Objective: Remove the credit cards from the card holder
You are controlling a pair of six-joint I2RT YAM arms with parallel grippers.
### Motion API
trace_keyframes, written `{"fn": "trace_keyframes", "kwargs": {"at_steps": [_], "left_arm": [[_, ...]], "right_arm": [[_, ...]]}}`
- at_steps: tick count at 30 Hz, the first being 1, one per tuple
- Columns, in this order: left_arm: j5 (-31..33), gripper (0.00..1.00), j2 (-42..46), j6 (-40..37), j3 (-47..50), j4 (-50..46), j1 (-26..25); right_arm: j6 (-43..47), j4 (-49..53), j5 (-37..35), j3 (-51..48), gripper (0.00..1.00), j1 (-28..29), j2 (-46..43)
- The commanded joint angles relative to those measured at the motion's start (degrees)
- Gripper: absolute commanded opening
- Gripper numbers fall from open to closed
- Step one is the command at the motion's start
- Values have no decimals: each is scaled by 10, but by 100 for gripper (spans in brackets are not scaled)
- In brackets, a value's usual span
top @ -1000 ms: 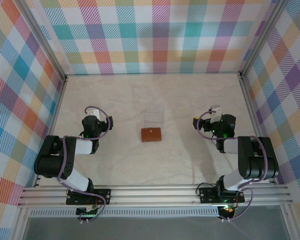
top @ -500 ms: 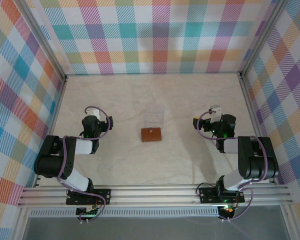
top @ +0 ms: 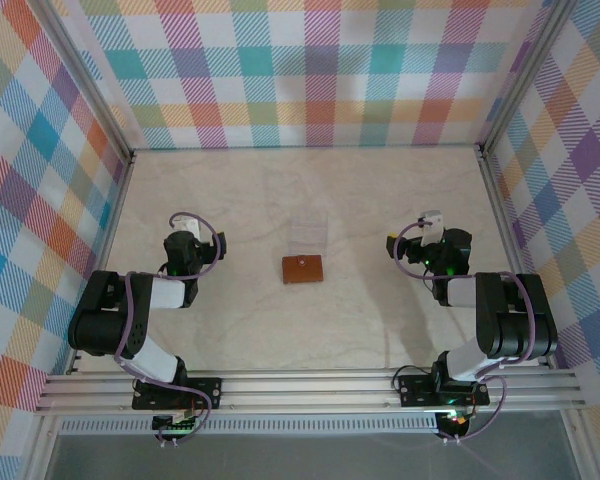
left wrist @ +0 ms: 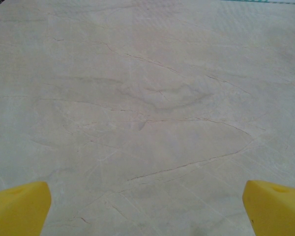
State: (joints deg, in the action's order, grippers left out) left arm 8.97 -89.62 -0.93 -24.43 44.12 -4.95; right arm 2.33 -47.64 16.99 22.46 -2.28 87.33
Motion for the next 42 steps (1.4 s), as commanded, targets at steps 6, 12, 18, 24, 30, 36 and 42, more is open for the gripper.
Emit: {"fn": "trace_keyframes", "kwargs": {"at_steps": [6,12,18,24,30,36,42], "left_arm": [[-13,100,25,-9,-20,-38,2],[21,100,83,-4,-52,-148,-13],[53,100,144,29,-100,-273,-49],[7,100,179,138,-172,-424,-65],[-102,99,155,217,-250,-576,-77],[-216,93,100,263,-298,-668,-108],[-275,84,50,300,-307,-673,-171]], "right_arm": [[8,19,-13,11,100,7,-18],[10,131,-7,48,100,11,-53],[-22,305,-30,118,98,24,-91],[-90,495,-57,211,91,71,-109],[-172,627,-90,290,80,160,-99],[-277,701,-48,337,64,213,-61],[-320,685,31,339,63,261,-16]]}}
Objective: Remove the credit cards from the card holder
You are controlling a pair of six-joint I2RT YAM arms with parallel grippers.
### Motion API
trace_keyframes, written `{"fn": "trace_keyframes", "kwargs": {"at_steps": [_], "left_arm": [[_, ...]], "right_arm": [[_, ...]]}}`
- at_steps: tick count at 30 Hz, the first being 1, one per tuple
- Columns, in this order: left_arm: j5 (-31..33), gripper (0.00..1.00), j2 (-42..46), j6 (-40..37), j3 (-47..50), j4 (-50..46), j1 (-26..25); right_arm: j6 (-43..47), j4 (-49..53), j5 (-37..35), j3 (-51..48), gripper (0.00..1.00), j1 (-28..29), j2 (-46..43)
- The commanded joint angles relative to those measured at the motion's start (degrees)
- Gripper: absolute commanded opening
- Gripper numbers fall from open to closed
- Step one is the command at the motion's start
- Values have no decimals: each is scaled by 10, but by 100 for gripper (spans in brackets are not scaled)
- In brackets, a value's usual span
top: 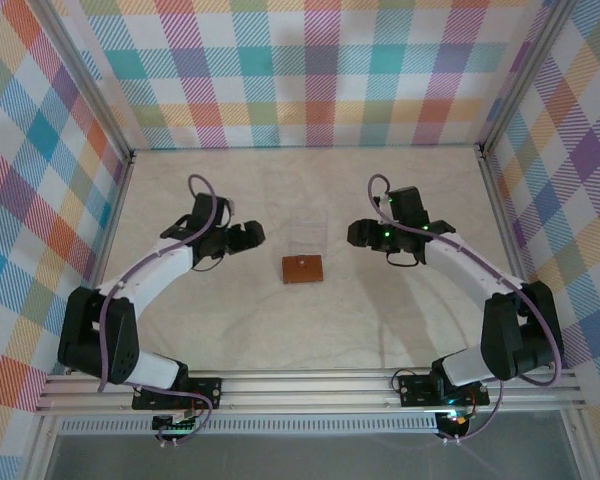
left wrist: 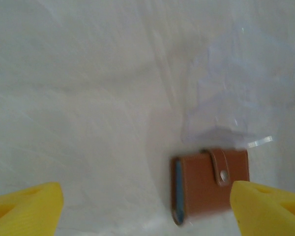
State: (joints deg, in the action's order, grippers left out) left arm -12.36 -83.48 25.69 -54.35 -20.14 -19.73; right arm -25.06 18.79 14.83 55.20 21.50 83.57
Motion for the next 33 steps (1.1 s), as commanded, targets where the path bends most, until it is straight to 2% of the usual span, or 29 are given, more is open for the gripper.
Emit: {"fn": "trace_keyframes", "kwargs": {"at_steps": [1,5,13,22,25,27,33], "left_arm": [[-72,80,-19,42,-2,-20,-34],[-86,69,-51,71,16,16,-60],[-122,56,-118,88,14,76,-76],[-156,45,-171,94,12,110,-77],[-164,41,-173,94,12,113,-78],[-172,39,-173,90,12,111,-81],[-185,36,-152,74,18,83,-95]], "right_arm": [[-49,18,55,14,62,33,32],[-65,-11,69,18,52,64,76],[-83,-46,71,46,36,94,163],[-87,-64,85,53,35,101,211],[-90,-75,98,47,34,104,209],[-92,-79,109,44,29,108,206],[-99,-64,114,32,27,133,180]]}}
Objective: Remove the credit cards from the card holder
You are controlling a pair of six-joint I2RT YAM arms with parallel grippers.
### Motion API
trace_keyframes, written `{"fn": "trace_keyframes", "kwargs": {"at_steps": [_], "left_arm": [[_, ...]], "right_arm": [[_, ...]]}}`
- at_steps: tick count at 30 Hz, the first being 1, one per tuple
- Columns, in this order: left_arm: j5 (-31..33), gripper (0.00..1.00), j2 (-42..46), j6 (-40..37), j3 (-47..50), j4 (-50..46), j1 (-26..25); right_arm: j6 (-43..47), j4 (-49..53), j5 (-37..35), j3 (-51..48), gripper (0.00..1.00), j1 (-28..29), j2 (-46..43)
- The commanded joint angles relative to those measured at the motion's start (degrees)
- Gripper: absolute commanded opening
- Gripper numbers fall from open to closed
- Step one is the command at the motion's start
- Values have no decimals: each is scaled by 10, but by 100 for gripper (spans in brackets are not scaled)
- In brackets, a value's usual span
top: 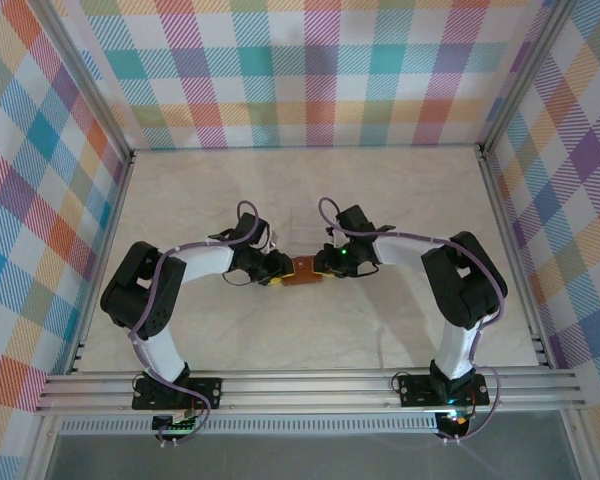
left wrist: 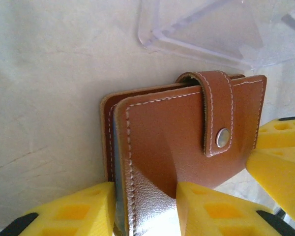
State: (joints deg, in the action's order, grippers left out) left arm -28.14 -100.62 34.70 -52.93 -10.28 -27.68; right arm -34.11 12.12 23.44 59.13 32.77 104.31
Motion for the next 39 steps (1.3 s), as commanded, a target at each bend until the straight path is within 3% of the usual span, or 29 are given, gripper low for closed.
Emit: {"fn": "trace_keyframes", "kwargs": {"at_steps": [1,7,14,20,26,31,36,39], "left_arm": [[-26,36,25,-16,8,-21,-18],[-5,36,65,-33,30,-80,-23],[-28,36,96,-71,46,-154,-34],[-69,36,112,-91,71,-187,-74],[-80,37,112,-59,87,-162,-126],[-27,39,156,-36,83,-184,-134],[57,40,189,-50,44,-258,-114],[70,41,190,-67,25,-271,-93]], "right_arm": [[-11,11,21,-11,27,25,-34],[-41,24,2,-55,28,66,-81],[-89,41,-34,-112,29,127,-134],[-92,74,-79,-119,30,130,-158],[-80,76,-90,-77,32,122,-124],[-80,98,-103,-51,32,111,-109],[-99,139,-125,-68,41,112,-150],[-117,144,-112,-86,43,111,-168]]}}
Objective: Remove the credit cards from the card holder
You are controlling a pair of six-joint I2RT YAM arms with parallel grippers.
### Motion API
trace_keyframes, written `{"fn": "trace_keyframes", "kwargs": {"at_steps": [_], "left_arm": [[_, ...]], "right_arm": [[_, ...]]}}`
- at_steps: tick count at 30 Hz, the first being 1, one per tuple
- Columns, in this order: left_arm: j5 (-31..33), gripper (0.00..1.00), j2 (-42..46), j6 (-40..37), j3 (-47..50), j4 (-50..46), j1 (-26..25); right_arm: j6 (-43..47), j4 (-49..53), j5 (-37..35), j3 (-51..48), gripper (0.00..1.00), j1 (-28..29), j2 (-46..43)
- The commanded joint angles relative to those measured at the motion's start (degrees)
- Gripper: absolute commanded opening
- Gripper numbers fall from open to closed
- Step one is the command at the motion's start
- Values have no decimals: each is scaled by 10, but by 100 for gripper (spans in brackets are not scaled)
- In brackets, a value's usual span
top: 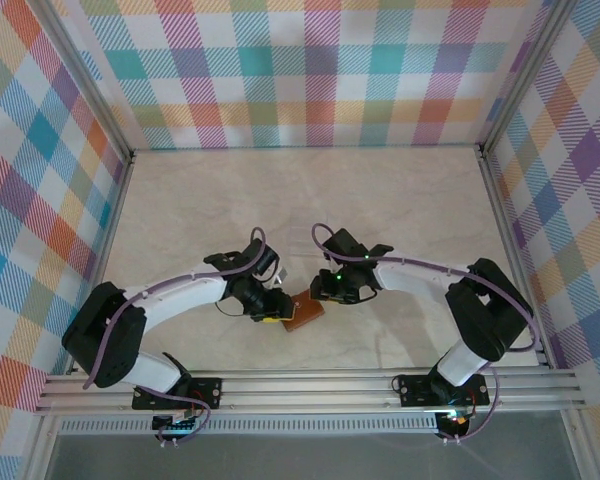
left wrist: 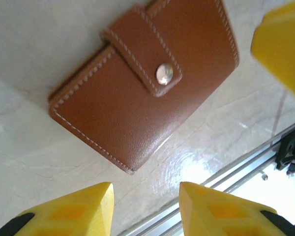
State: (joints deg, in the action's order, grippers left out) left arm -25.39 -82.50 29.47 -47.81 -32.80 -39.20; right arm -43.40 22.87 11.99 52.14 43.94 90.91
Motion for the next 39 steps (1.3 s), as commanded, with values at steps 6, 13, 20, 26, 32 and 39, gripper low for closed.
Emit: {"fn": "trace_keyframes", "kwargs": {"at_steps": [6,13,20,26,32,39], "left_arm": [[21,46,-63,-77,-82,-55,46],[-47,46,-112,-92,-64,-1,49],[-83,43,-111,-82,-24,31,47],[-102,41,-89,-50,9,62,35],[-104,41,-70,-34,30,61,20],[-21,42,-20,-23,8,-6,18]], "right_arm": [[-75,3,90,-43,52,8,-27],[-117,-89,142,-62,57,14,7],[-136,-126,120,-53,63,13,22],[-142,-137,107,-38,63,13,38],[-129,-146,109,-27,63,11,48],[-114,-127,108,-26,62,9,44]]}}
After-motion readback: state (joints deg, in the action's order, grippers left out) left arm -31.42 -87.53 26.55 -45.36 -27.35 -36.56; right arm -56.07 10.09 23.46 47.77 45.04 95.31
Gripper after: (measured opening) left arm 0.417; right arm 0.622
